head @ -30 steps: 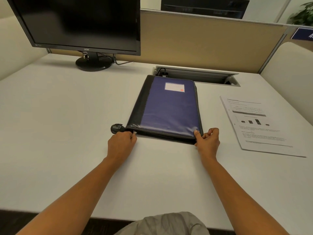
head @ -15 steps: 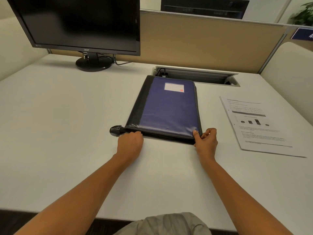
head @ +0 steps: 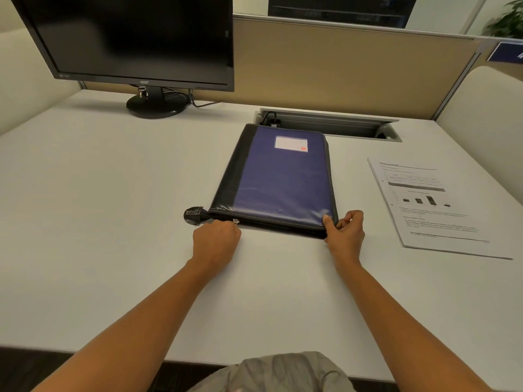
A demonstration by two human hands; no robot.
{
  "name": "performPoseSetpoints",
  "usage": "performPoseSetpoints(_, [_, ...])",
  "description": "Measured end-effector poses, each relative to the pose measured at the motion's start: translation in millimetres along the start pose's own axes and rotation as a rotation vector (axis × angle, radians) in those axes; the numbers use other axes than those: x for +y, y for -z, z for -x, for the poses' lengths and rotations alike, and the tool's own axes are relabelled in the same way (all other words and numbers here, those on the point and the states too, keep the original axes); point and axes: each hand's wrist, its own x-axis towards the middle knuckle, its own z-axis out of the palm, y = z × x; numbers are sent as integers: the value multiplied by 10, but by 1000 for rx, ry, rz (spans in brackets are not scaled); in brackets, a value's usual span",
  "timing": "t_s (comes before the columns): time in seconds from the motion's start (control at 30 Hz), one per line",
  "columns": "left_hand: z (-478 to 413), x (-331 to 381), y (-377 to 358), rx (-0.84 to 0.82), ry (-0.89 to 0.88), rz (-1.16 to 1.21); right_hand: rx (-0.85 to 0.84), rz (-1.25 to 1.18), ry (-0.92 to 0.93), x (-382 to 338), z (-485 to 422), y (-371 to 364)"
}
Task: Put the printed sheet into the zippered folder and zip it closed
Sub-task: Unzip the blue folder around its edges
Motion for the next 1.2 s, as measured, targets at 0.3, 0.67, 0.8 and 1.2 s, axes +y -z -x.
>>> performPoseSetpoints(0.3, [-7, -6, 34, 16, 94, 166, 6, 15, -4, -15, 5, 2])
performPoseSetpoints(0.67, [-11, -74, 29, 15, 170, 253, 12, 12, -8, -30, 9, 0])
performPoseSetpoints(0.8, [-23, -122, 37, 19, 203, 283, 10, 9, -7, -31, 14, 2])
performPoseSetpoints(1.2, [-14, -151, 44, 21, 190, 276, 8, 6, -6, -32, 17, 3])
